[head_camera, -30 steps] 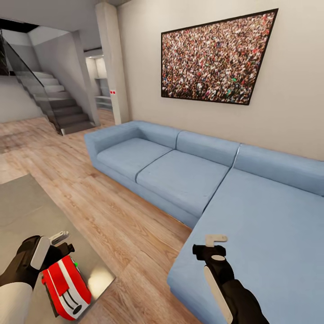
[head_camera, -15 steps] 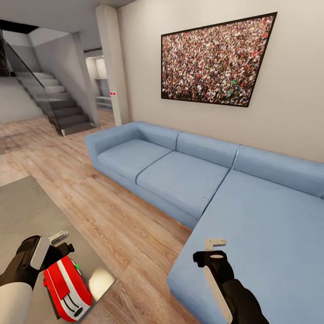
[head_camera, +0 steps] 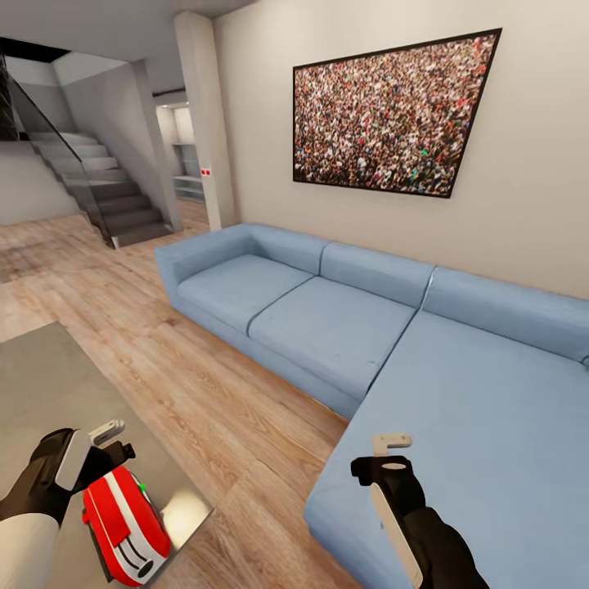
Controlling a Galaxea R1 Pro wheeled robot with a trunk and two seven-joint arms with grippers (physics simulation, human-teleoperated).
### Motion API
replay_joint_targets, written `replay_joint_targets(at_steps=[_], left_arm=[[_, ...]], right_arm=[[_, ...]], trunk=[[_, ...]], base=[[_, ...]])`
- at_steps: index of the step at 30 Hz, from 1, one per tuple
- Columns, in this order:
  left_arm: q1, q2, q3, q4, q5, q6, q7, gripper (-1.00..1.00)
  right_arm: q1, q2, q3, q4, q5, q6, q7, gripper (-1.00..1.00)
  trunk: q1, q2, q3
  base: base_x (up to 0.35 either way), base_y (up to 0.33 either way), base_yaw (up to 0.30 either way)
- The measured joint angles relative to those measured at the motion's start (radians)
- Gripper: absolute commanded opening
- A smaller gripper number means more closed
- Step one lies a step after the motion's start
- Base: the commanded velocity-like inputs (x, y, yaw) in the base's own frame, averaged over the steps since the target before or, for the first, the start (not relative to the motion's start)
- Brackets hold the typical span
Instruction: Turn on the radio receiver that's on the table in the living room.
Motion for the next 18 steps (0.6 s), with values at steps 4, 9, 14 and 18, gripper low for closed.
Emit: replay_joint_targets(at_steps=[4,9,14,18], left_arm=[[0.000,0.001,0.000,0.000,0.000,0.000,0.000,1.00],[0.001,0.001,0.000,0.000,0.000,0.000,0.000,1.00],[0.001,0.000,0.000,0.000,0.000,0.000,0.000,1.00],[0.001,0.000,0.000,0.000,0.000,0.000,0.000,1.00]], right_arm=[[0.000,0.000,0.000,0.000,0.000,0.000,0.000,1.00],[0.000,0.000,0.000,0.000,0.000,0.000,0.000,1.00],[0.000,0.000,0.000,0.000,0.000,-0.001,0.000,1.00],[0.000,0.000,0.000,0.000,0.000,-0.001,0.000,1.00]], trunk=[[-0.015,0.028,0.013],[-0.035,0.063,0.028],[-0.054,0.098,0.044],[-0.069,0.126,0.056]], base=[[0.000,0.000,0.000],[0.000,0.000,0.000],[0.000,0.000,0.000],[0.000,0.000,0.000]])
